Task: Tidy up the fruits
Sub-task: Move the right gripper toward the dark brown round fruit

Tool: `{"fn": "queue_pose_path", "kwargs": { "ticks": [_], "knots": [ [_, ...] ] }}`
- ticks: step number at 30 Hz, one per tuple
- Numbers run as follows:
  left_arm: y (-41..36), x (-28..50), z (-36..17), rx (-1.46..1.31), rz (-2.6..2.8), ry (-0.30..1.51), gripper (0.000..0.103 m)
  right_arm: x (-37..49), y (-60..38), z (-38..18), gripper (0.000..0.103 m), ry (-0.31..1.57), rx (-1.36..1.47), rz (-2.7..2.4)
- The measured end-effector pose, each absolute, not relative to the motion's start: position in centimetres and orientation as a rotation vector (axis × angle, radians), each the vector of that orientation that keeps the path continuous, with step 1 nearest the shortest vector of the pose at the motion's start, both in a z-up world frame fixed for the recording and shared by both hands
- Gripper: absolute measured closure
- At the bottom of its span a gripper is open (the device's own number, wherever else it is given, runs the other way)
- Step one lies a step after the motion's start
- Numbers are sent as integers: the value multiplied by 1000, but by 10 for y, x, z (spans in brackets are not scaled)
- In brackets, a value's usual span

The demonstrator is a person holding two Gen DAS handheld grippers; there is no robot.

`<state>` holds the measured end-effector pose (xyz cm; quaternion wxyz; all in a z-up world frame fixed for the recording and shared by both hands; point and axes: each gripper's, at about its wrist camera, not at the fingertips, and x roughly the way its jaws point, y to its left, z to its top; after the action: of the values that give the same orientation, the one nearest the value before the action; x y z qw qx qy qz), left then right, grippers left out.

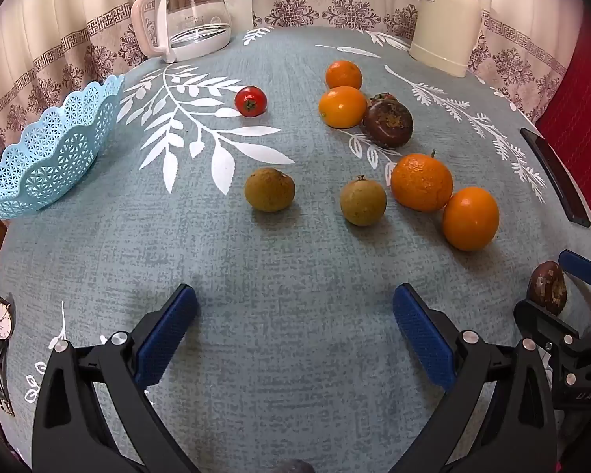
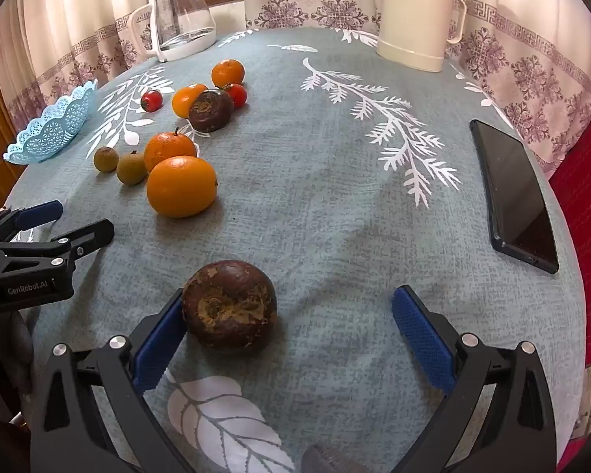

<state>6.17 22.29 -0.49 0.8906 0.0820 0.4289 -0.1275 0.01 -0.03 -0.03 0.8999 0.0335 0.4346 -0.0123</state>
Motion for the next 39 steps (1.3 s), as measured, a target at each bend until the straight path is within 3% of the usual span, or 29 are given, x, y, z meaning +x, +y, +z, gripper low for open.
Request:
{"fn": "queue_pose_path", "kwargs": {
  "ticks": [39],
  "knots": [
    [223,62,-5,170,-264,885,2,0,2,-1,5,925,49,-20]
  ]
}}
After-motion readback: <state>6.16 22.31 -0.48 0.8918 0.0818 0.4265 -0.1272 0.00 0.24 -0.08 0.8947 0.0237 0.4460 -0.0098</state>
